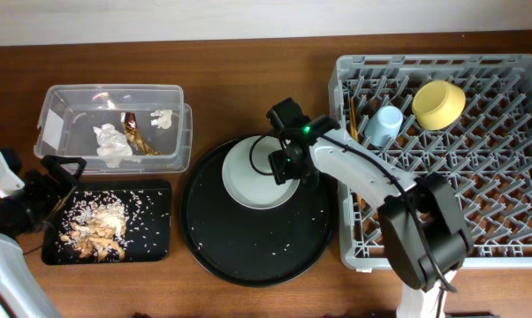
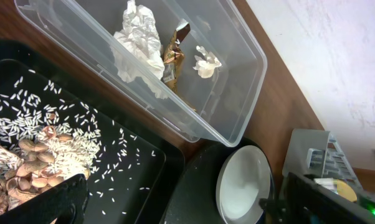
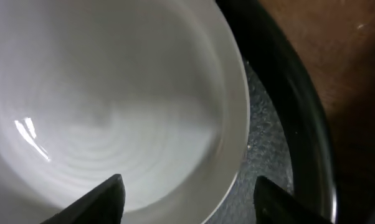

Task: Sort waste into correct bins and load items into the dishwasher rack
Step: 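Reach the right gripper to the white plate and grip its edge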

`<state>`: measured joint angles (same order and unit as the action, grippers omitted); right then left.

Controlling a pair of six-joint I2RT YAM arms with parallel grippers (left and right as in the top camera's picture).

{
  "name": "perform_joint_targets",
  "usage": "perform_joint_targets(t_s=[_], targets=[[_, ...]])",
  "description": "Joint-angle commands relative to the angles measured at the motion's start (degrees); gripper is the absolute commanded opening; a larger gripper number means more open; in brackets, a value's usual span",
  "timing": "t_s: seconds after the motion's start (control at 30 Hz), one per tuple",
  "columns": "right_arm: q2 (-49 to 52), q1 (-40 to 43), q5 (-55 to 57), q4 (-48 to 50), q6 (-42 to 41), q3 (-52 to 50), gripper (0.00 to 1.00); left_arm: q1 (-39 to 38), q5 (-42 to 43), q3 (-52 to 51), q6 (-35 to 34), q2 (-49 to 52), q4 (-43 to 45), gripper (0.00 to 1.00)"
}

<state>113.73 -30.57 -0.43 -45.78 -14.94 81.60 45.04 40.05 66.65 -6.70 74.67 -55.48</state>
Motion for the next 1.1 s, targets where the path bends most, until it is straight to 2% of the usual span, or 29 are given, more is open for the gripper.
perform_joint_targets(t_s=[0.0, 0.13, 0.27, 0.3, 0.33, 0.37, 0.47, 0.5, 0.53, 0.6, 0.73, 0.93, 1.07], targets=[[1.1, -0.1, 1.3, 2.1, -0.6, -2.0, 0.63, 0.0, 0.6, 0.7, -0.1, -0.1, 0.1, 1.0], [1.1, -0.1, 2.3, 2.4, -0.6, -2.1, 0.49, 0.0, 0.6, 0.7, -0.1, -0.1, 0.1, 1.0], [1.1, -0.1, 4.8, 3.2, -2.1, -2.7, 0.48, 0.0, 0.6, 0.7, -0.1, -0.1, 0.1, 1.0], [1.1, -0.1, 4.8, 3.5, -2.1, -2.9, 0.5, 0.0, 0.6, 0.7, -0.1, -0.1, 0.1, 1.0], [1.1, -0.1, 4.7, 4.1, -2.1, -3.0, 0.82, 0.0, 0.6, 0.7, -0.1, -0.1, 0.1, 1.0], [1.1, -0.1, 4.6, 4.3, -2.1, -3.0, 0.98, 0.0, 0.6, 0.7, -0.1, -0.1, 0.1, 1.0], [1.1, -0.1, 4.6, 4.2, -2.1, -3.0, 0.98, 0.0, 0.6, 0.7, -0.1, -0.1, 0.1, 1.0], [1.1, -0.1, 4.6, 4.2, -2.1, -3.0, 0.7, 0.0, 0.6, 0.7, -0.1, -0.1, 0.1, 1.0], [1.1, -0.1, 4.6, 4.2, -2.1, -3.0, 0.56, 0.0, 0.6, 0.7, -0.1, -0.1, 0.1, 1.0], [1.1, -0.1, 4.6, 3.8, -2.2, -3.0, 0.46, 0.0, 0.6, 0.7, -0.1, -0.1, 0.1, 1.0], [1.1, -0.1, 4.1, 2.7, -5.1, -3.1, 0.35, 0.0, 0.6, 0.7, -0.1, -0.1, 0.1, 1.0], [1.1, -0.2, -11.3, -0.9, -2.3, -3.1, 0.36, 0.0, 0.6, 0.7, -0.1, -0.1, 0.1, 1.0], [1.1, -0.2, -12.7, -3.1, -1.1, -3.1, 0.37, 0.0, 0.6, 0.7, -0.1, -0.1, 0.1, 1.0]])
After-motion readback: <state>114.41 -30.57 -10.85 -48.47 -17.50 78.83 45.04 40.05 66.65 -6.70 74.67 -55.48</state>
